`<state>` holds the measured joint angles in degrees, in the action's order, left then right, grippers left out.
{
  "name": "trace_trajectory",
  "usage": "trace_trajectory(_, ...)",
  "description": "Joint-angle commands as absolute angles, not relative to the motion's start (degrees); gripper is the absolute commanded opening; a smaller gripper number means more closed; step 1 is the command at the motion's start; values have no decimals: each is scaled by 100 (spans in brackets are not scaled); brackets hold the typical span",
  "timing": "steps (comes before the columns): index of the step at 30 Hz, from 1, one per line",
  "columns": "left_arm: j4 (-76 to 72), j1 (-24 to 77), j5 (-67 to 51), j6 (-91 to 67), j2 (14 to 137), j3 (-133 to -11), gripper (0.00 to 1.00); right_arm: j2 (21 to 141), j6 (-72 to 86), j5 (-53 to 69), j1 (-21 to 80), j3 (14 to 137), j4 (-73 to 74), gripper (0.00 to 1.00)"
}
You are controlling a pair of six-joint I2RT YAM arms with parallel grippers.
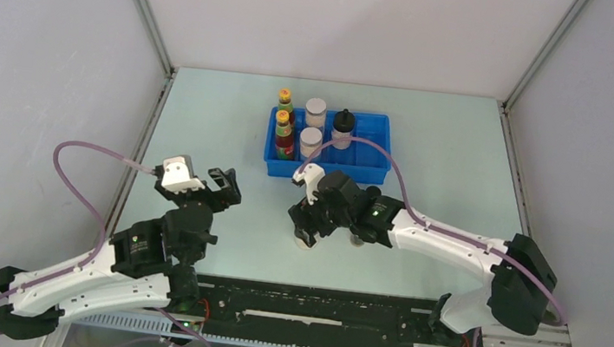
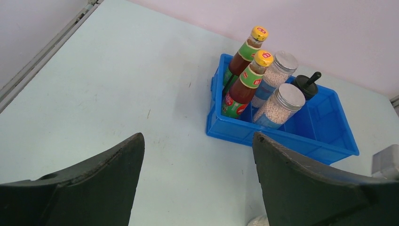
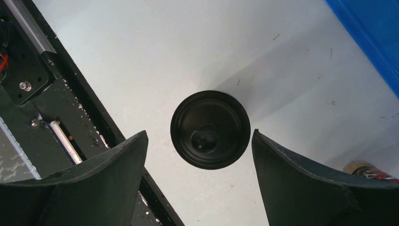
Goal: Organize the condiment bottles
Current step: Pick up the bottle from the center of the board.
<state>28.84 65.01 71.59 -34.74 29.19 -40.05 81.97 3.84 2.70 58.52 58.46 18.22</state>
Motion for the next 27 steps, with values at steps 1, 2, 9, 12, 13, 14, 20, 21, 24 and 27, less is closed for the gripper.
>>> trace_trajectory(1, 2763, 6530, 7192, -3630, 2855, -3901, 89, 8339, 411, 403, 5787, 6117, 1624, 90)
trace_trajectory(2, 2761, 6530, 7171, -3626, 2849, -3892, 89, 8371, 405, 404, 5772, 6113, 1606, 90)
trace_trajectory(9, 2731, 6530, 7128, -3621, 2759, -3825, 89, 8510, 433, 511, 5663, 6117, 1569, 90)
trace_trajectory(12, 2687, 6530, 7118, -3613, 2706, -3798, 89, 8565, 444, 541, 5636, 6117, 1556, 90)
trace_trajectory(13, 2675, 6530, 7119, -3606, 2696, -3790, 89, 8587, 443, 563, 5632, 6113, 1549, 90)
trace_trajectory(14, 2657, 6530, 7119, -3599, 2688, -3788, 89, 8606, 440, 577, 5617, 6117, 1547, 90)
trace_trajectory(20, 2595, 6530, 7089, -3560, 2701, -3779, 89, 8691, 453, 598, 5566, 6117, 1527, 85)
trace_trajectory(21, 2586, 6530, 7085, -3560, 2705, -3779, 89, 8700, 453, 605, 5552, 6111, 1529, 84)
trace_trajectory(24, 2571, 6530, 7075, -3560, 2713, -3767, 89, 8725, 460, 615, 5525, 6117, 1529, 80)
trace_trajectory(27, 2562, 6530, 7075, -3543, 2707, -3771, 89, 8760, 471, 648, 5473, 6117, 1521, 74)
